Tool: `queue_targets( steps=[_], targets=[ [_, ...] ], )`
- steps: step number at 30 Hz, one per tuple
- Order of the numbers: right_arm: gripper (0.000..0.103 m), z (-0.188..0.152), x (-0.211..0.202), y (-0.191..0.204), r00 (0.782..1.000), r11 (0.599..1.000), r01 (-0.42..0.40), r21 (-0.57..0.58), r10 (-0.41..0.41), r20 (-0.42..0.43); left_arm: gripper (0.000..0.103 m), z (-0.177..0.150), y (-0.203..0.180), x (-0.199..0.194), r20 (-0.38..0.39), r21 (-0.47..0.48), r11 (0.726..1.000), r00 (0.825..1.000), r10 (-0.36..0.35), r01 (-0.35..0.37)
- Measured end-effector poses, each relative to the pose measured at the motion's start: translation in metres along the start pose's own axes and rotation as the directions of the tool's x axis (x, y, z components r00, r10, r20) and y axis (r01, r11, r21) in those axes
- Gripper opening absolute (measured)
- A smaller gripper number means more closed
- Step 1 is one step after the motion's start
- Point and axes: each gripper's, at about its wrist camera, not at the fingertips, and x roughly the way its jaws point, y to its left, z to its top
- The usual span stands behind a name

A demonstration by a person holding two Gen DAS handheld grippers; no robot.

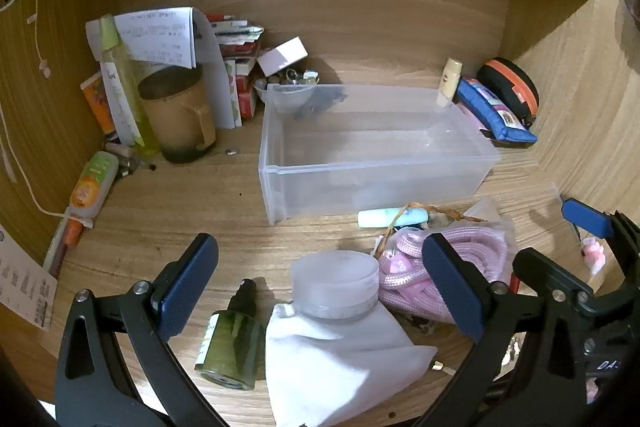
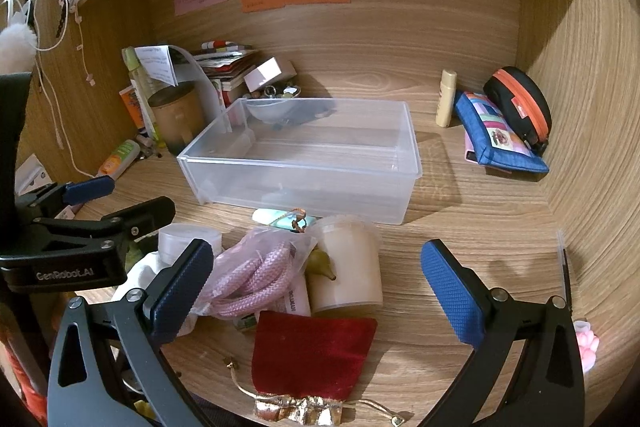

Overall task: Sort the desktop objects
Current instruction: 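Reach the left gripper to the green bottle and grasp it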

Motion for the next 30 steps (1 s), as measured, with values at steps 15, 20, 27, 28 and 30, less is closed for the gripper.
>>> queue_targets(
  steps=[15,20,27,28,30],
  targets=[
    [0.103,0.000,-0.015,-0.002,0.998,1.000,-0.001,0.005,0.001,0.062,0.103,-0.007,0.014,-0.012,0.048,0.034,0.997,0.997,0.067,-0.069],
    [0.103,-0.002,-0.022,-0.008,0.996,1.000,0.013,0.015,-0.015,0.083,0.103,-0.011,0.039,-0.021,0.039,0.015,0.999,0.998,0.041,-0.042],
    [0.103,-0.010,-0.031,-0.015,0.995,0.999,0.040,0.019,-0.041,0.090,0.103,-0.026,0.079,-0.030,0.006,-0.045,0.999,1.000,0.028,-0.028],
    [0.103,-0.012,-0.032,-0.015,0.995,0.999,0.048,0.014,-0.049,0.087,0.103,-0.030,0.086,-0.029,-0.010,-0.054,0.998,0.999,0.033,-0.034],
    [0.103,-0.016,-0.034,-0.015,0.995,0.998,0.060,0.007,-0.061,0.079,0.103,-0.038,0.095,-0.027,-0.040,-0.071,0.997,0.999,0.026,-0.029]
  ],
)
